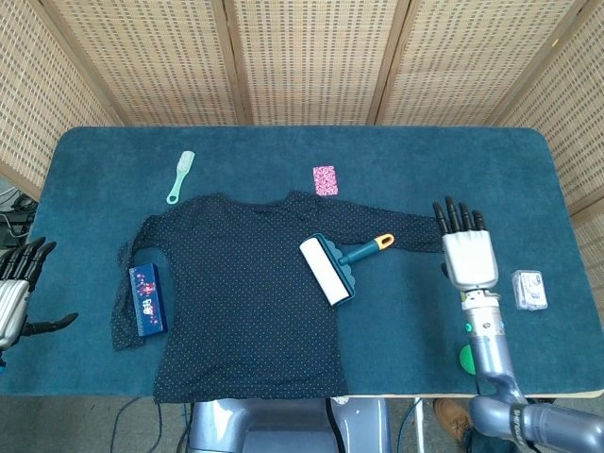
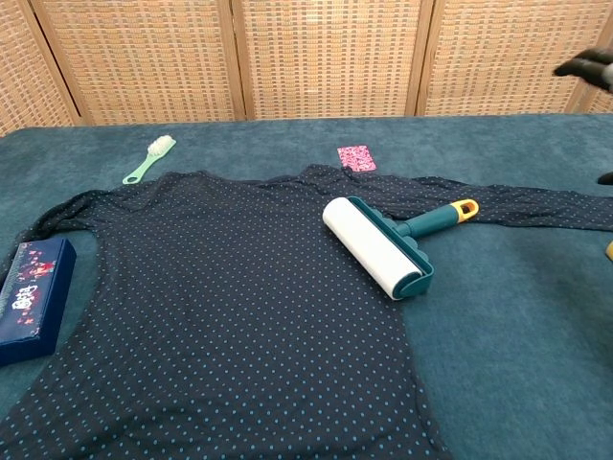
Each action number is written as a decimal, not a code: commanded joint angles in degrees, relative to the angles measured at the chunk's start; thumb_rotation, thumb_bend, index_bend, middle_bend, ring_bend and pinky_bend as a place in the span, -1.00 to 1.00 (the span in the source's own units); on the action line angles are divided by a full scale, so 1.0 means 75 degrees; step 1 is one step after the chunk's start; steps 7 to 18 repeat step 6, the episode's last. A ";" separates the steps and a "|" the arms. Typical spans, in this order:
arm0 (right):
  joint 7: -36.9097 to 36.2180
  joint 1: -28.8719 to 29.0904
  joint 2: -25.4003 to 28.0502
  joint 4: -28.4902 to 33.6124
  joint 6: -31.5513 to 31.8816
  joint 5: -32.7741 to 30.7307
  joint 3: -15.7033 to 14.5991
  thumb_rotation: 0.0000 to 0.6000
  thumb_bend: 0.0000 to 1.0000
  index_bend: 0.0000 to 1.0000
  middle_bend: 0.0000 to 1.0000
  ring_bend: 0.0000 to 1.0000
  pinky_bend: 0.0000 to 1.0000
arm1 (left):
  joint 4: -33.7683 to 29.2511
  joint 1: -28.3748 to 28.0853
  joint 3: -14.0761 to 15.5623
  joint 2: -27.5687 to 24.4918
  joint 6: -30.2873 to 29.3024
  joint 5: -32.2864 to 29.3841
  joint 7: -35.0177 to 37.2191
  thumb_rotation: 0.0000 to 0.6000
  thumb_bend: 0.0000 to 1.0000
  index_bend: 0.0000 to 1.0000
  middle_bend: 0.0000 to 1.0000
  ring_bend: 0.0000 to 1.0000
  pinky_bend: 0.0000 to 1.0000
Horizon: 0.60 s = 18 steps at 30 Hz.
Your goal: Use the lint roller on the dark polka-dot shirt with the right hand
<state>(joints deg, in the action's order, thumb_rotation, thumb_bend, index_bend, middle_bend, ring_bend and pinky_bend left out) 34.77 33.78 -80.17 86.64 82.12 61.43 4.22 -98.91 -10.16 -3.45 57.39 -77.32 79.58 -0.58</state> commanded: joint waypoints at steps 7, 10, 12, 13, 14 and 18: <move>-0.3334 -0.1641 0.1229 -0.0100 0.0389 0.1757 -0.0647 1.00 -1.00 -1.00 -1.00 -1.00 -1.00 | 0.0314 0.0179 -0.0013 0.0262 -0.0552 0.0346 0.0063 1.00 -1.00 -1.00 -1.00 -1.00 -1.00; -0.3334 -0.1641 0.1229 -0.0100 0.0389 0.1757 -0.0647 1.00 -1.00 -1.00 -1.00 -1.00 -1.00 | 0.0314 0.0179 -0.0013 0.0262 -0.0552 0.0346 0.0063 1.00 -1.00 -1.00 -1.00 -1.00 -1.00; -0.3334 -0.1641 0.1229 -0.0100 0.0389 0.1757 -0.0647 1.00 -1.00 -1.00 -1.00 -1.00 -1.00 | 0.0314 0.0179 -0.0013 0.0262 -0.0552 0.0346 0.0063 1.00 -1.00 -1.00 -1.00 -1.00 -1.00; -0.3334 -0.1641 0.1229 -0.0100 0.0389 0.1757 -0.0647 1.00 -1.00 -1.00 -1.00 -1.00 -1.00 | 0.0314 0.0179 -0.0013 0.0262 -0.0552 0.0346 0.0063 1.00 -1.00 -1.00 -1.00 -1.00 -1.00; -0.3334 -0.1641 0.1229 -0.0100 0.0389 0.1757 -0.0647 1.00 -1.00 -1.00 -1.00 -1.00 -1.00 | 0.0314 0.0179 -0.0013 0.0262 -0.0552 0.0346 0.0063 1.00 -1.00 -1.00 -1.00 -1.00 -1.00; -0.3334 -0.1641 0.1229 -0.0100 0.0389 0.1757 -0.0647 1.00 -1.00 -1.00 -1.00 -1.00 -1.00 | 0.0314 0.0179 -0.0013 0.0262 -0.0552 0.0346 0.0063 1.00 -1.00 -1.00 -1.00 -1.00 -1.00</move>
